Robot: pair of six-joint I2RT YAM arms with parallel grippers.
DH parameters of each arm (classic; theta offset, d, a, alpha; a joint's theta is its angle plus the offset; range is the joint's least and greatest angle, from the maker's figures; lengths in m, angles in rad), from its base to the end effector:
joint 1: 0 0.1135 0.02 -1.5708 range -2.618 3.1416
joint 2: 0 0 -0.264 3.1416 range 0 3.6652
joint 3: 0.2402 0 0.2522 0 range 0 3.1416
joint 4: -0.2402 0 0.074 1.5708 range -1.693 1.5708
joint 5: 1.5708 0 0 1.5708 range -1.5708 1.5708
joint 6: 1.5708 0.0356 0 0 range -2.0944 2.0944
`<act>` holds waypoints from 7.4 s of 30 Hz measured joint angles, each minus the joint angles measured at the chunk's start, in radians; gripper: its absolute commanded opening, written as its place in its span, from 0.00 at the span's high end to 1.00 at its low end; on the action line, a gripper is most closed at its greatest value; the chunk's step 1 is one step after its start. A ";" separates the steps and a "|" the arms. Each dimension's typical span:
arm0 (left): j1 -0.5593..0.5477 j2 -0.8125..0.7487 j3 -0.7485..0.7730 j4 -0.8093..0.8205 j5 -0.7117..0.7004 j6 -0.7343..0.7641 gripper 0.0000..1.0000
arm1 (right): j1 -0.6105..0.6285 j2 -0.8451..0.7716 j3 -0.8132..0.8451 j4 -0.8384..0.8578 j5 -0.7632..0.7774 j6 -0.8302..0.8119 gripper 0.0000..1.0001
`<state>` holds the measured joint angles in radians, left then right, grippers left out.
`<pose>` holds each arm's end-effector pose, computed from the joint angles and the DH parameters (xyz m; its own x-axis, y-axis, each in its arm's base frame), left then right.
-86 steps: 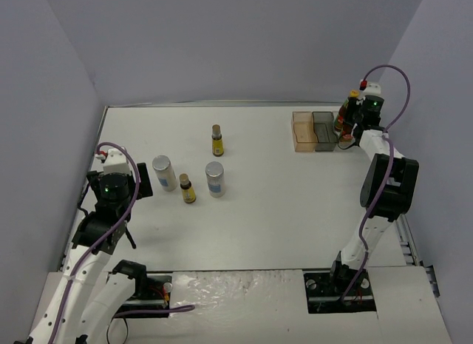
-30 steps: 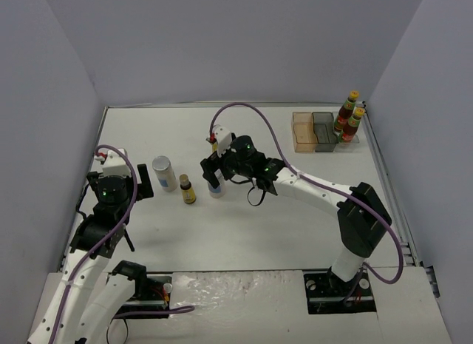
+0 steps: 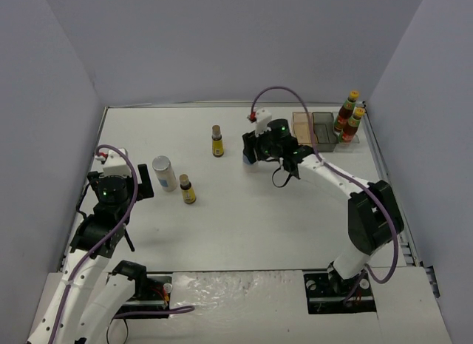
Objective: Organize the condiment bottles
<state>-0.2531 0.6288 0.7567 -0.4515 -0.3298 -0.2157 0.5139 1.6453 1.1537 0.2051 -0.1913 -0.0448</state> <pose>0.1422 -0.0249 0.3253 -0.2878 -0.1347 -0.9482 -0.1248 0.9869 -0.1023 0.3349 0.1968 0.2832 -0.2171 -0.1730 -0.9607 -0.6518 0.7583 0.0107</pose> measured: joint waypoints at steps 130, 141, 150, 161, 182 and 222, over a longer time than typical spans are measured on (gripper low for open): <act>-0.403 1.147 1.054 -0.223 0.290 -0.152 0.94 | -0.329 -0.602 -0.199 -0.142 0.133 0.194 0.00; -0.586 1.387 1.130 -0.251 0.292 -0.132 0.71 | -0.329 -0.702 -0.212 -0.216 0.128 0.143 0.00; -0.611 1.371 1.058 -0.199 0.277 -0.132 0.14 | -0.329 -0.704 -0.230 -0.274 0.053 0.111 0.00; -0.597 1.170 0.922 -0.156 0.243 -0.129 0.03 | -0.297 -0.598 -0.219 -0.282 -0.020 0.085 0.00; -0.021 0.438 0.464 -0.171 0.185 -0.113 0.03 | 0.081 -0.250 -0.157 -0.201 0.041 0.013 0.00; 0.008 0.229 0.082 -0.009 0.076 -0.061 0.03 | -0.272 -0.156 0.152 -0.202 0.124 -0.036 1.00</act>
<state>-0.2455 0.8579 0.8391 -0.4606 -0.2542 -0.2764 0.2417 1.4893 1.3060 0.0032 -0.0673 -0.0812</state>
